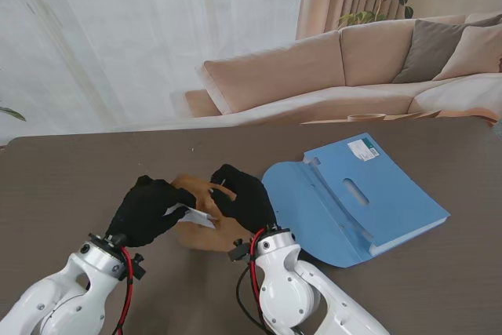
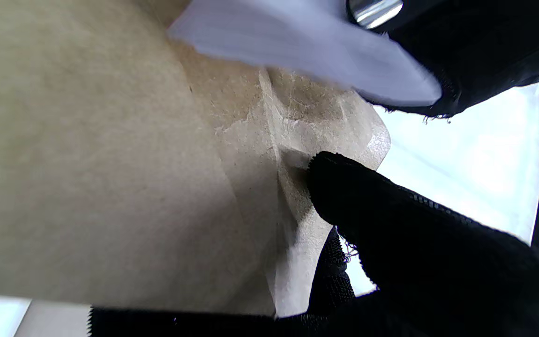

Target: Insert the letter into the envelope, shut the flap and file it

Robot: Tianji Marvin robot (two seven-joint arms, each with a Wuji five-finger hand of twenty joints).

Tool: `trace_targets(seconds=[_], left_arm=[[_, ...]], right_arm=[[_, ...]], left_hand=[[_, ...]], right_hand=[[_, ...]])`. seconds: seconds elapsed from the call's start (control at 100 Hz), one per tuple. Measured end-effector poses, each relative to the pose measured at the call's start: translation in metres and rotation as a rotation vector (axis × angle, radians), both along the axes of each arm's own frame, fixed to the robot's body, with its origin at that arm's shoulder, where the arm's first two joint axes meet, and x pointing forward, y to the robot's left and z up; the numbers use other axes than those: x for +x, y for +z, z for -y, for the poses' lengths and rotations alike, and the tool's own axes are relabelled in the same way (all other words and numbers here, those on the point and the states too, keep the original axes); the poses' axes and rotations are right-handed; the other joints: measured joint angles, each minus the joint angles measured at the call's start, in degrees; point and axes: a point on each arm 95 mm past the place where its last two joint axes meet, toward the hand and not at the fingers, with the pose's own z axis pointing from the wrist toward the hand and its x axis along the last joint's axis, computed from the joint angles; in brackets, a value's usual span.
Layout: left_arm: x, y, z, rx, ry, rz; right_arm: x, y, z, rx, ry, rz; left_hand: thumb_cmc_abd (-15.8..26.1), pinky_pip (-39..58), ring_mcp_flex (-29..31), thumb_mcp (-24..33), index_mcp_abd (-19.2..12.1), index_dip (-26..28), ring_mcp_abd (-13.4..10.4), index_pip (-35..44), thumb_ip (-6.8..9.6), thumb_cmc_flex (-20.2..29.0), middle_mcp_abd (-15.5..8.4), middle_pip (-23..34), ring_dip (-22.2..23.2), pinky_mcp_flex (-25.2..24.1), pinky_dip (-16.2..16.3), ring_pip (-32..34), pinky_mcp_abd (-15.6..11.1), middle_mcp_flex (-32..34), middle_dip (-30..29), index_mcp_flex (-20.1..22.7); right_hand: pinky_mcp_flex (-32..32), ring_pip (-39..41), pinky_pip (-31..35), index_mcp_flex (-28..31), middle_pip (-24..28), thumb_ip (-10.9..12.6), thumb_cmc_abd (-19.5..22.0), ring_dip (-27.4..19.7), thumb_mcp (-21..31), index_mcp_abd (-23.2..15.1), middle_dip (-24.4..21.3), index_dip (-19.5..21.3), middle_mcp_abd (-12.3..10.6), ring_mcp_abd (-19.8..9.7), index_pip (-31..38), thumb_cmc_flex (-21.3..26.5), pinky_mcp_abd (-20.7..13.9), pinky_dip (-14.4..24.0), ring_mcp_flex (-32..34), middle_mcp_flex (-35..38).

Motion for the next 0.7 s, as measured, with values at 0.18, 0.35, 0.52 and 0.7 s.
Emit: trace_targets(seconds=[0.18,0.35,0.52,0.7], left_arm=[[0.0027,-0.0025,0.0063,-0.006,0.032,0.06],[0.0032,-0.0038,0.0094,-0.006,0.059,0.091],[0.0033,-0.005,0.0102,-0.017,0.078,0.107],[0.0031,-0.0055,0.0099,-0.027,0.086,0.116]], right_arm=[[-0.0004,-0.0004,-0.0016,0.003,0.006,0.004],[-0.0004,-0.0004,-0.0023,0.011,0.01,0.0],[0.0001,-0.0007,-0.0021,0.034,0.009,-0.019],[0.0003,0.0,-0.0019,0.054,0.007,-0.033]], left_hand=[[0.0,0.9,0.8,0.0,0.0,-2.1,0.0,0.4,0.0,0.0,0.7,2.3,0.0,1.3,0.0,2.0,0.0,0.0,-3.5,0.0],[-0.6,2.1,2.2,0.0,0.0,-3.1,0.1,1.6,0.0,0.0,1.3,3.3,-0.9,2.4,0.0,3.5,0.0,0.9,-5.8,0.0],[-0.6,2.8,2.2,0.0,0.6,-3.0,0.1,3.1,0.0,0.0,1.4,4.5,-1.5,2.8,0.0,4.4,0.0,1.1,-6.4,-0.9],[-0.6,3.1,2.2,0.0,1.0,-2.9,0.1,3.7,0.0,0.0,1.4,5.2,-1.5,2.9,0.0,4.7,0.0,1.4,-6.4,-1.2]], right_hand=[[0.0,0.0,0.0,0.0,0.0,0.0,0.0,0.0,0.0,0.0,0.0,0.0,0.0,0.0,0.0,0.0,0.0,0.0,0.0,0.0],[0.0,0.0,0.0,0.0,0.0,0.0,0.0,0.0,0.0,0.0,0.0,0.1,0.0,0.0,0.0,0.0,0.0,0.0,0.0,0.0],[0.0,0.0,0.0,0.0,0.1,0.0,0.0,0.0,0.0,0.0,0.2,0.5,0.0,0.0,0.0,0.0,0.0,0.0,0.0,0.0],[0.0,0.1,0.0,0.0,0.1,0.0,0.3,0.0,0.0,0.0,0.4,0.6,0.0,0.0,0.0,0.0,0.0,0.0,0.0,0.0]])
